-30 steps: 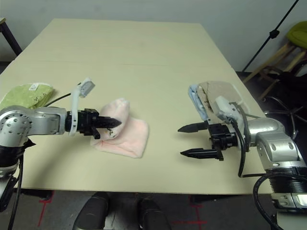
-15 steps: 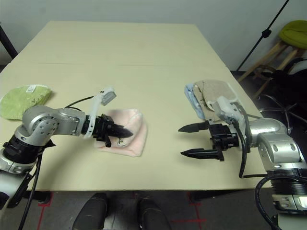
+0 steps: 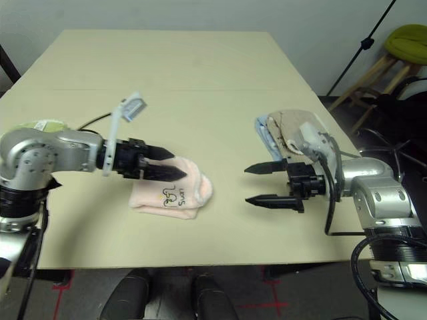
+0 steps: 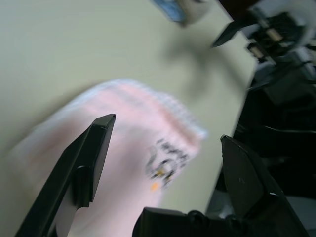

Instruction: Fold the towel and set it aside.

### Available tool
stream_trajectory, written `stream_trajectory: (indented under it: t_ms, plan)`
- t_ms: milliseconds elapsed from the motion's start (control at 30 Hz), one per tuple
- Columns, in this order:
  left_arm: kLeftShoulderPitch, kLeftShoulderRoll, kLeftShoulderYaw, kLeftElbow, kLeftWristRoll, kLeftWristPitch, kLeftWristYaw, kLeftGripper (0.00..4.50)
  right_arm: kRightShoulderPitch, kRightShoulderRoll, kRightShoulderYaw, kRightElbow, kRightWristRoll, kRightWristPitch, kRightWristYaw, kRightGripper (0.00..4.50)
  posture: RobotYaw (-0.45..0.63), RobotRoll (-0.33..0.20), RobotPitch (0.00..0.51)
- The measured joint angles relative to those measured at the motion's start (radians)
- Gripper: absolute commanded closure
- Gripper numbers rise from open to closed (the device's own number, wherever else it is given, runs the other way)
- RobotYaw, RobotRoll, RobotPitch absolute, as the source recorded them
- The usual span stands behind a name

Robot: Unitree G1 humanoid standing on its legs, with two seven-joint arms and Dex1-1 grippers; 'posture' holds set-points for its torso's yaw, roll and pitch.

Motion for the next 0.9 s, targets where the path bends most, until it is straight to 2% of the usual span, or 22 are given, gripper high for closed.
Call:
stream_trajectory:
  t_ms: [100, 233, 333, 467, 633, 733, 767, 900]
  plan:
    - [0.083, 0.059, 0.004, -0.001, 0.077, -0.116, -0.048, 0.02, -0.024, 0.068, 0.000, -0.044, 0.019, 0.065, -0.081, 0.00, 0.19, 0.000, 0.140]
    - [0.180, 0.061, 0.024, -0.003, 0.159, -0.367, -0.154, 0.02, -0.053, 0.166, -0.001, -0.111, 0.071, 0.141, -0.181, 0.00, 0.19, 0.000, 0.136]
    - [0.224, 0.046, 0.033, -0.005, 0.196, -0.481, -0.202, 0.61, -0.064, 0.209, -0.001, -0.131, 0.082, 0.160, -0.233, 0.00, 0.19, 0.000, 0.136]
    - [0.246, 0.013, 0.048, -0.006, 0.205, -0.543, -0.224, 1.91, -0.073, 0.266, 0.018, -0.156, 0.084, 0.175, -0.276, 0.95, 0.19, 0.000, 0.139]
    - [0.270, -0.014, 0.073, -0.032, 0.205, -0.565, -0.232, 3.58, -0.074, 0.292, 0.068, -0.175, 0.078, 0.165, -0.278, 2.86, 0.20, 0.000, 0.143]
    - [0.295, -0.045, 0.084, -0.037, 0.201, -0.639, -0.285, 4.50, -0.074, 0.285, 0.116, -0.194, 0.046, 0.113, -0.247, 3.98, 0.19, 0.000, 0.144]
    - [0.305, -0.041, 0.073, -0.037, 0.218, -0.669, -0.309, 4.50, -0.074, 0.287, 0.132, -0.194, 0.034, 0.092, -0.242, 4.41, 0.19, 0.000, 0.144]
    - [0.308, -0.033, 0.024, -0.020, 0.285, -0.732, -0.360, 4.50, -0.074, 0.301, 0.191, -0.194, -0.018, 0.019, -0.228, 4.47, 0.19, 0.000, 0.145]
